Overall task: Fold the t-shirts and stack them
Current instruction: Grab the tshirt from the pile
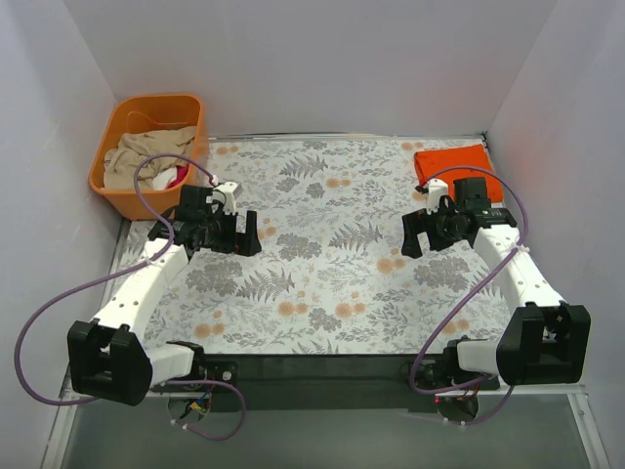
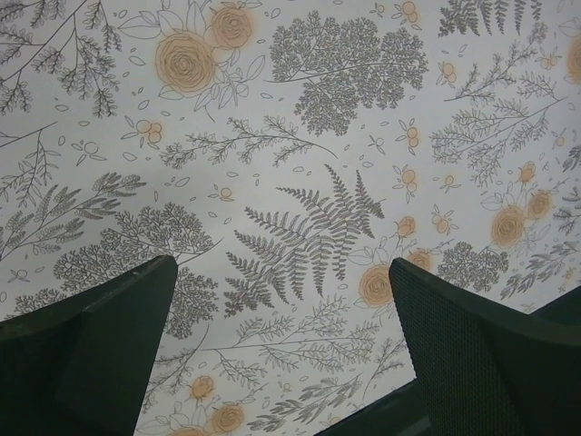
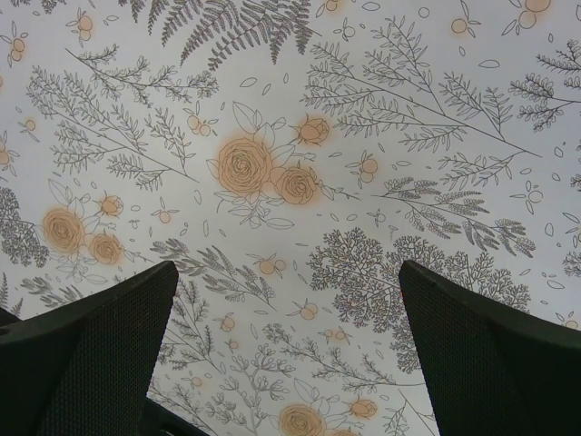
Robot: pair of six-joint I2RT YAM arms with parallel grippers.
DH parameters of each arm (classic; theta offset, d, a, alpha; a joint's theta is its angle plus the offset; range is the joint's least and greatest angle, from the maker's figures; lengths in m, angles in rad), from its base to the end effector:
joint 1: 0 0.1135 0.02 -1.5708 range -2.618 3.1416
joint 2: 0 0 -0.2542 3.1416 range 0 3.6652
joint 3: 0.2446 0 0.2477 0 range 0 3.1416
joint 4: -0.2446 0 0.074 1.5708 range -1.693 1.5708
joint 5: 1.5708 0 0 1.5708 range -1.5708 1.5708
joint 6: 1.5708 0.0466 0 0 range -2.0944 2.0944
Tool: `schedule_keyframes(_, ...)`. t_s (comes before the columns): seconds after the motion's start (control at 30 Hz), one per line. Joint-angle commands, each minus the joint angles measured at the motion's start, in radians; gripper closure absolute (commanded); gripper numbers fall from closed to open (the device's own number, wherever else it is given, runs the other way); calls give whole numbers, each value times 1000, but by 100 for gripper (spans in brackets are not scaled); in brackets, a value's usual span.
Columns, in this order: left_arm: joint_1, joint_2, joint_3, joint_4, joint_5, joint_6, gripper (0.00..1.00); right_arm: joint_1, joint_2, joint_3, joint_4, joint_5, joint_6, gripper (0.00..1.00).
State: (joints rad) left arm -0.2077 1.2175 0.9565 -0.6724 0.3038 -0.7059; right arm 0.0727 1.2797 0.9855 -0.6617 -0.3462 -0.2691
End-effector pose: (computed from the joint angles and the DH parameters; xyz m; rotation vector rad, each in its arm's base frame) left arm 0.2420 -0.0652 0.2527 -0.5144 2.5557 -0.7366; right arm 0.2606 0.0348 0.2485 -0.5566 2.4170 0.3538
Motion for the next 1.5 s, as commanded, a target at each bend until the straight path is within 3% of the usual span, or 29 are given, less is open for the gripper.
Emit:
schedule_keyframes(0.0,-13,-26,45,-1,27,16,2,6,-13,10,11,-13,-15,2)
schedule_keyframes(0.2,-12,46,255,-33,92,49,2,4,-6,8,11,-22,-18,1)
schedule_keyframes(0.33,2,147,451,-36,32,26,2,4,6,10,11,-20,-18,2)
schedule_keyframes(0.4,25,172,510,38,0,-1,2,4,10,12,11,-20,-18,2)
schedule_keyframes(0.63,239,342,784,203,-72,-119,3,4,26,7,11,-28,-18,2)
schedule_keyframes(0.83,430,499,815,338,-8,-190,16,6,59,21,11,-42,-15,2)
schedule_keyframes(1.03,548,687,879,404,-17,-175,20,6,86,19,7,-50,-12,2)
schedule_keyframes(1.33,579,896,964,369,-20,-52,20,4,127,18,10,-40,-15,2)
schedule_keyframes(1.47,579,939,955,363,-61,-32,27,6,148,27,8,-40,-13,2)
